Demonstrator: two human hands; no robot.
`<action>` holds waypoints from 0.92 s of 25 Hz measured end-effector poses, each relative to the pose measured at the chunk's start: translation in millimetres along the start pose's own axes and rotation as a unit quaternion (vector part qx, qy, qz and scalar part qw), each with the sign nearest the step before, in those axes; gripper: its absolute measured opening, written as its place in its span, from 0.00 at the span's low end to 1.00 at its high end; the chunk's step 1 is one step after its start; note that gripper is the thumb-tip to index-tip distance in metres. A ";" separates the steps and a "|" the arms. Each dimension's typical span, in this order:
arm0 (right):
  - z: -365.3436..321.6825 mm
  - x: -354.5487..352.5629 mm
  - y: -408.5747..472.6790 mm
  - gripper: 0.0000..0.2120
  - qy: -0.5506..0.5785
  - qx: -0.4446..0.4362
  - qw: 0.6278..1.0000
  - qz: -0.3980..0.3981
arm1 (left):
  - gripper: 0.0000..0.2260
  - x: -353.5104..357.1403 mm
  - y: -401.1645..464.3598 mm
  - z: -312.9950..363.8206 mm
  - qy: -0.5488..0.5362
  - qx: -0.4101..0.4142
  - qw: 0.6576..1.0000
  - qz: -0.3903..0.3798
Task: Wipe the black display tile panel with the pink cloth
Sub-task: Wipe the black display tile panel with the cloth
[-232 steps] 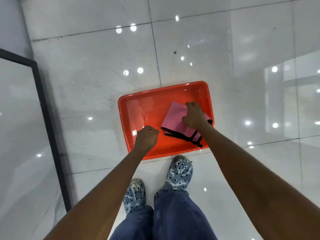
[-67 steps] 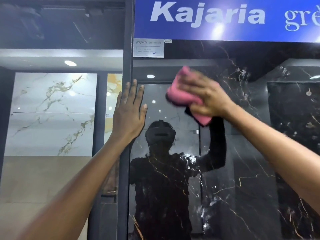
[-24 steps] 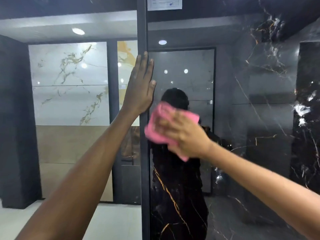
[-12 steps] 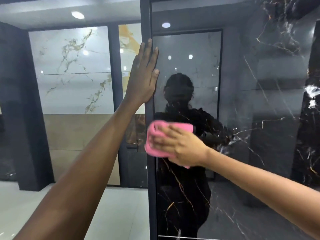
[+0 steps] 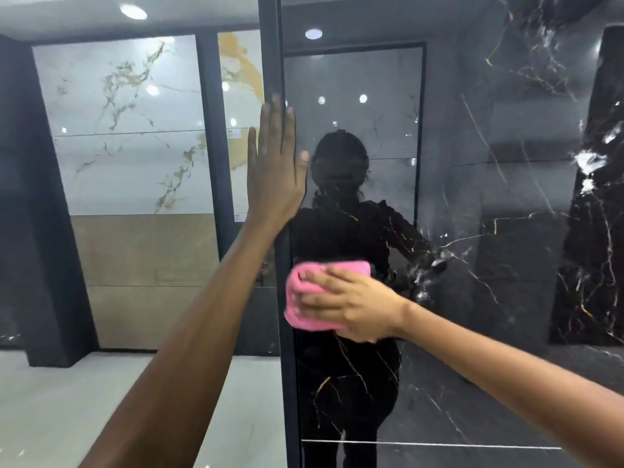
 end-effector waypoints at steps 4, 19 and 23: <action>77.7 -9.1 -36.8 0.24 0.019 0.106 0.991 0.075 | 0.26 20.0 -40.8 16.1 0.040 -0.044 0.998 0.024; 198.2 -24.3 -89.9 0.30 -0.048 0.271 0.960 0.045 | 0.26 37.0 -74.4 28.8 0.039 -0.031 0.998 0.025; 185.9 -21.2 -58.8 0.30 -0.022 0.336 0.938 0.086 | 0.26 39.4 -83.0 30.7 0.030 -0.035 0.999 0.025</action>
Point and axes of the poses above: each hand's wrist, its own y-axis towards the middle knuckle, its own x-axis out of the palm, z = x × y, the point moved 2 cm from there along y, towards the middle knuckle, and after that the axes turned 13 degrees about -y, right-handed, at the moved point
